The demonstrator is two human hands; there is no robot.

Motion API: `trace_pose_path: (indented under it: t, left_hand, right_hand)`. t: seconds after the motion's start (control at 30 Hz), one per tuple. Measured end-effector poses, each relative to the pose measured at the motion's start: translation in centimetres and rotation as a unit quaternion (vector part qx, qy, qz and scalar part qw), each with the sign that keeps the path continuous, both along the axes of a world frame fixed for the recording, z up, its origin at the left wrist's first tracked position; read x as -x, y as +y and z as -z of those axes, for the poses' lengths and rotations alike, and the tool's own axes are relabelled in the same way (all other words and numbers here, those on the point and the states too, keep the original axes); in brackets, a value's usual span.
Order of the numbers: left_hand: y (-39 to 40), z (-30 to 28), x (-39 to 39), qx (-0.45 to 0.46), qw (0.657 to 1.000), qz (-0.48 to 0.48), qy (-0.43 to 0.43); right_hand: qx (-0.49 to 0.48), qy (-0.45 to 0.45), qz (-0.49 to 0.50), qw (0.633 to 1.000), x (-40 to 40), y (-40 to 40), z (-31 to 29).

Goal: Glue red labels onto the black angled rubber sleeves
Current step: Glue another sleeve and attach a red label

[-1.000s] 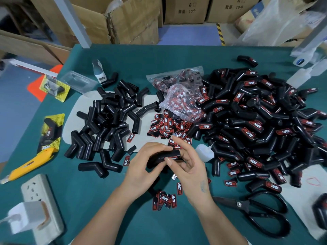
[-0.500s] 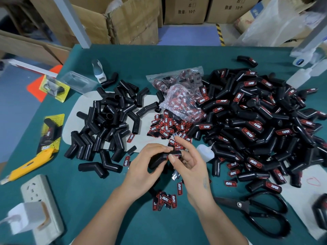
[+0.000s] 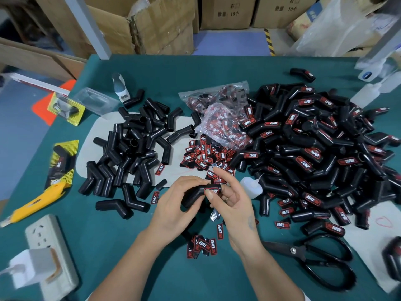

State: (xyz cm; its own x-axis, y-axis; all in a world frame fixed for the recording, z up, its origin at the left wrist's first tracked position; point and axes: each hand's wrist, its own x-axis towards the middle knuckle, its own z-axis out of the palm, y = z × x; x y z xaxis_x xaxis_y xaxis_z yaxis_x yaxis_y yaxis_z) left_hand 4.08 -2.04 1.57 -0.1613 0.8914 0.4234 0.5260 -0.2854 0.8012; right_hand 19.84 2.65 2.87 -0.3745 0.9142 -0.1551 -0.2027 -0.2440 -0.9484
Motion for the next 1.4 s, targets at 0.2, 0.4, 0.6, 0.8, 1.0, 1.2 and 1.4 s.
trace_pose_path:
  t: [0.2,0.4,0.6,0.8,1.0,1.2,1.4]
  left_hand:
    - [0.0,0.2,0.1,0.018,1.0,-0.011,-0.012]
    - [0.1,-0.1,0.3,0.017,1.0,-0.014,0.002]
    - [0.3,-0.2,0.8,-0.004,1.0,-0.006,0.028]
    - [0.6,-0.3,0.9,-0.007,1.0,0.007,0.004]
    - [0.5,-0.3,1.0,-0.004,0.999,0.018,-0.028]
    - [0.5,-0.5,1.4,0.007,0.999,0.033,-0.042]
    - [0.7,-0.6,1.2,0.016,0.999,0.023,-0.044]
  right_hand:
    - [-0.013,0.0,0.003,1.0,0.0,0.0,0.2]
    - [-0.012,-0.005,0.001,1.0,-0.2,0.2,0.4]
    - [-0.023,-0.005,0.009,1.0,-0.4,0.3,0.1]
    - [-0.046,-0.016,0.009,0.999,-0.2,0.0,-0.1]
    - [-0.078,-0.052,0.008,0.996,-0.3,-0.4,-0.1]
    - [-0.114,-0.065,0.004,0.991,-0.8,-0.3,0.2]
    - [-0.118,-0.066,-0.024,0.991,-0.6,-0.4,0.7]
